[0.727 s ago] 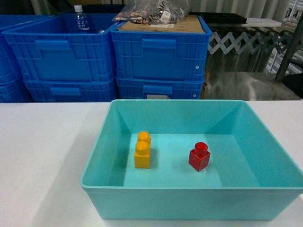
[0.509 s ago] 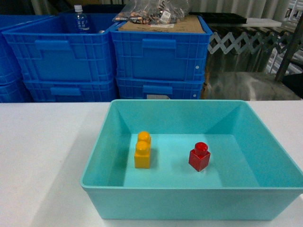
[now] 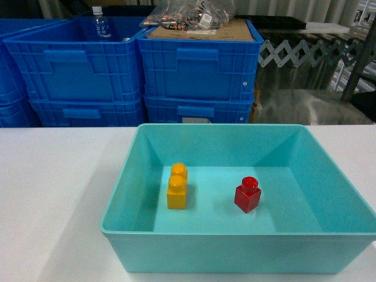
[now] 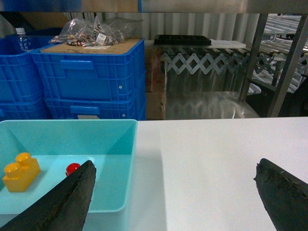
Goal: Pick red block from blue box to shelf
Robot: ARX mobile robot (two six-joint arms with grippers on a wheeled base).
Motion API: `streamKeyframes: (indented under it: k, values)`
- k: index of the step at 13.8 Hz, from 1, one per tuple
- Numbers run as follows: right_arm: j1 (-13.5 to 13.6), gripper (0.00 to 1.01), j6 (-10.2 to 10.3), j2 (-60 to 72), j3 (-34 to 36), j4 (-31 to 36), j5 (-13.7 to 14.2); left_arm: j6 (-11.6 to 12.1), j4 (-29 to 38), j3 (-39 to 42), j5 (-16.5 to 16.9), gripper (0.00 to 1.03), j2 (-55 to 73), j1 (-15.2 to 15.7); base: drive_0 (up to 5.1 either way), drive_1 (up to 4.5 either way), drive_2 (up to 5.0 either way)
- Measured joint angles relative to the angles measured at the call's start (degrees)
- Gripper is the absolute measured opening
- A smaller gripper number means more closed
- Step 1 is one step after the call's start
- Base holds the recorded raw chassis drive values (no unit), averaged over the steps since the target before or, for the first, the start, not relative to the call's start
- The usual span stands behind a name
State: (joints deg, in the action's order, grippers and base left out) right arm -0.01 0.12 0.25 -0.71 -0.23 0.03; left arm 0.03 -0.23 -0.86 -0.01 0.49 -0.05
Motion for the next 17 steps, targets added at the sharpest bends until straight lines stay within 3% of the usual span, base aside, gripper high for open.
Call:
streamKeyframes:
  k: [17]
  values:
    - [0.0,0.98,0.0,0.0,0.0,0.0,0.0,0.0,0.0,0.0,0.0,0.98,0.0,0.0,0.0,0.00,0.0]
